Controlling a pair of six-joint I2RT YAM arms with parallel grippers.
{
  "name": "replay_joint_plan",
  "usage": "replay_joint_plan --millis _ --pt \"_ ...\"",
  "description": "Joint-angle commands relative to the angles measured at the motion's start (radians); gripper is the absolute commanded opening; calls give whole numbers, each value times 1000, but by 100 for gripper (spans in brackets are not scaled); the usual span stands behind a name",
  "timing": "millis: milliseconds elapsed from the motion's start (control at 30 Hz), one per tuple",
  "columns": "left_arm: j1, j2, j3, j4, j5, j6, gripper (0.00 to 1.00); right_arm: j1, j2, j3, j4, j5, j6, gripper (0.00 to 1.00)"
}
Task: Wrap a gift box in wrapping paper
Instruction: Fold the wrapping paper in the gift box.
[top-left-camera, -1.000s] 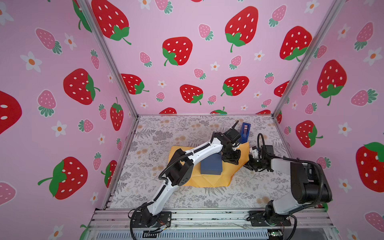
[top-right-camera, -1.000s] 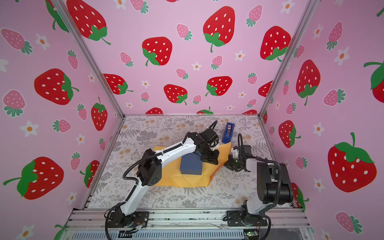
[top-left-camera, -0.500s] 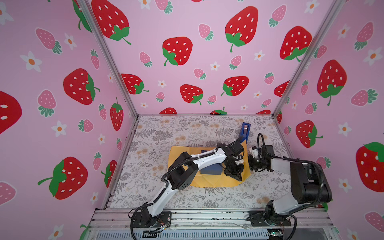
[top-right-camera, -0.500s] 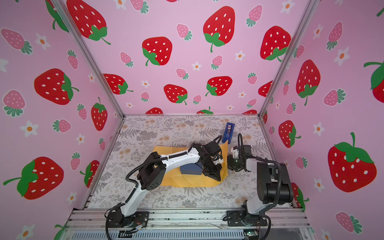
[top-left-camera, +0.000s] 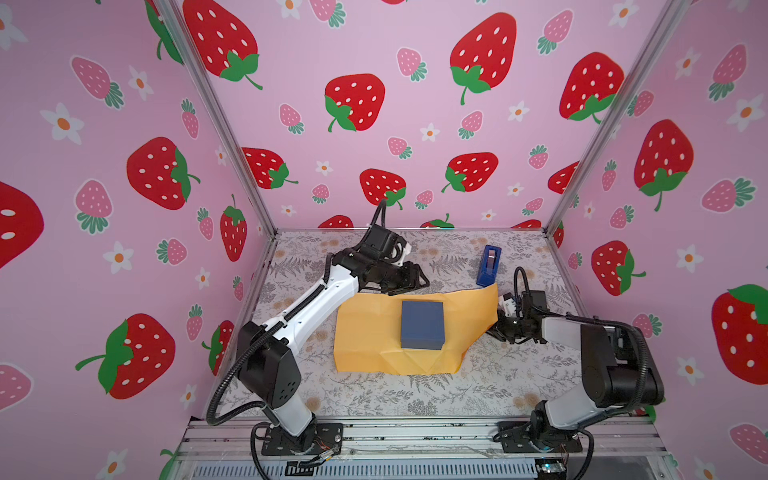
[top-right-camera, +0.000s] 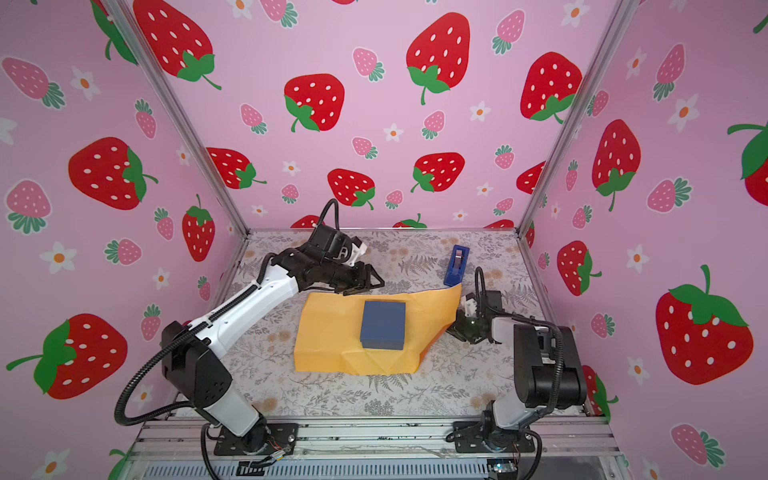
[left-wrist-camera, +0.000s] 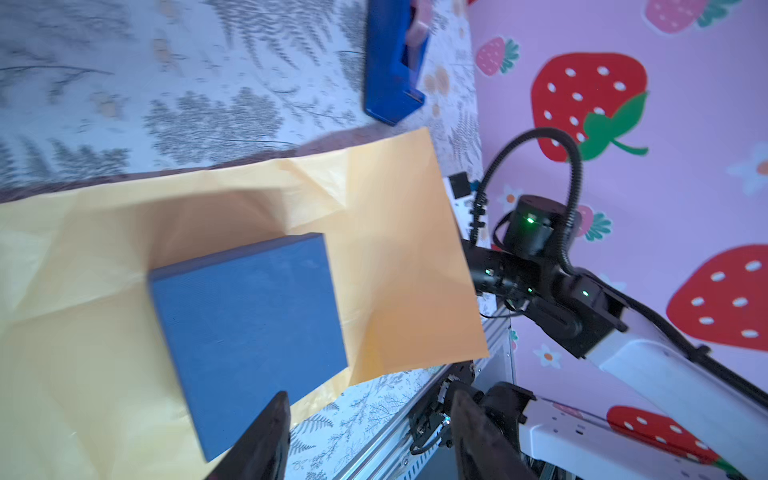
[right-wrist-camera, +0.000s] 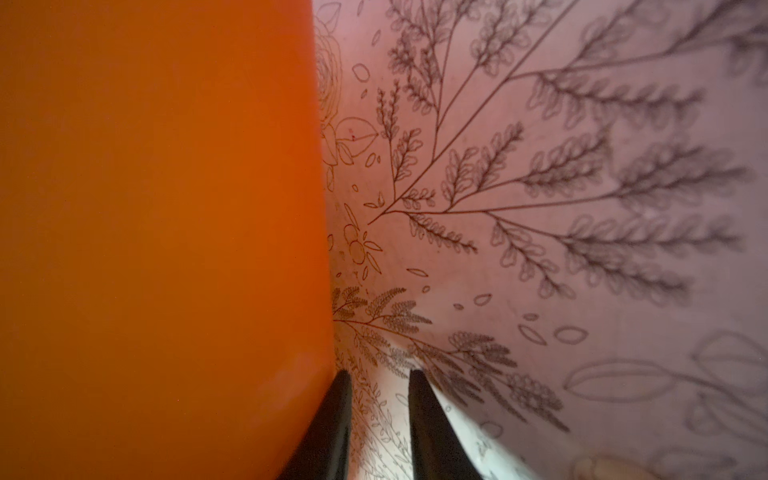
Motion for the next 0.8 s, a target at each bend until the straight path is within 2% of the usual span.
replay_joint_plan --millis 0,200,367,633,767 --pt "33 82 -127 17 52 32 69 9 -13 24 -36 0 -19 27" --pt "31 161 -205 125 144 1 70 13 -19 31 -49 7 -20 27" --pt "18 158 -273 244 201 -69 70 14 -29 34 -52 10 -14 27" --pt "2 142 -286 267 200 -94 69 17 -42 55 -73 10 -19 27" --pt "6 132 -257 170 124 -39 69 25 -34 56 -56 -7 -17 27"
